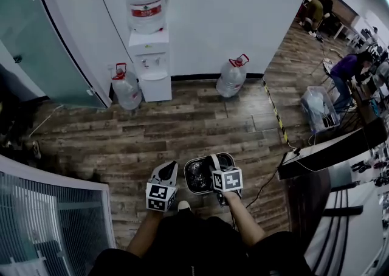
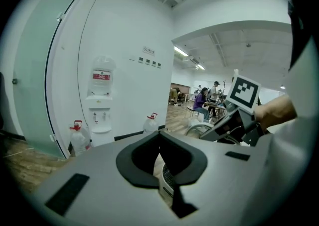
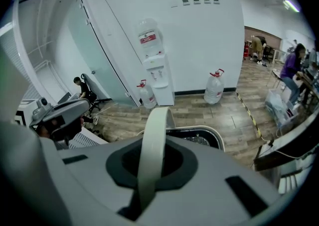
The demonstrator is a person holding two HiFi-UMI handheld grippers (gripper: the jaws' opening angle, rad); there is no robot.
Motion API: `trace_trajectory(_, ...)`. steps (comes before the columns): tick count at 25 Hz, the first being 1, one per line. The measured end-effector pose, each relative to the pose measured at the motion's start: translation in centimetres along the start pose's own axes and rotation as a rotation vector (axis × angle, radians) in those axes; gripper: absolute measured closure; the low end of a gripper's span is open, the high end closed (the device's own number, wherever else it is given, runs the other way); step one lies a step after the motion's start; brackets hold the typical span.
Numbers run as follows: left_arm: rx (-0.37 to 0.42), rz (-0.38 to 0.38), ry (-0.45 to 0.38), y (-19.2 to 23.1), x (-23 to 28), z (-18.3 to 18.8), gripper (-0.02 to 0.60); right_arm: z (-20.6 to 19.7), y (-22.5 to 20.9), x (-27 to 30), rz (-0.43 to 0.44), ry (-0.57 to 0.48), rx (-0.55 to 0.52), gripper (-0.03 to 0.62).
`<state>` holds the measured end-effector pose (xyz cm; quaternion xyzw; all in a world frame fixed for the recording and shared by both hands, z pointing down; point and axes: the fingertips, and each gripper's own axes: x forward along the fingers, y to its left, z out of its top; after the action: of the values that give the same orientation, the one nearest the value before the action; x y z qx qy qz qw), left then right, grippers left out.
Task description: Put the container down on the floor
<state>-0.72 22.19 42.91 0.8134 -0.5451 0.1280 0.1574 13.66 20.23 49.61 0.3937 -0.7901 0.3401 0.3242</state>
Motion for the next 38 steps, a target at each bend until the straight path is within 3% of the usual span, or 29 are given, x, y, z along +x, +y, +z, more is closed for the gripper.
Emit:
trace_trajectory(16,-0.019,0.035,0.011,4.7,1.1,0.0,0.568,5.6,2.5,3.9,0.038,0.010,-0.064,0.583)
trace_trajectory(25,-0.024,0.083,0.017,7.2,4.7,1.3,0.568,8.3,0.6,7.6,0.079,0.044,-0.059,0.583)
trace_trajectory(38,-0.055,0.167,0.028,11.2,13.3,5.8,0.568,16.5,-4.2,12.4,0.143,0.097,-0.064,0.583)
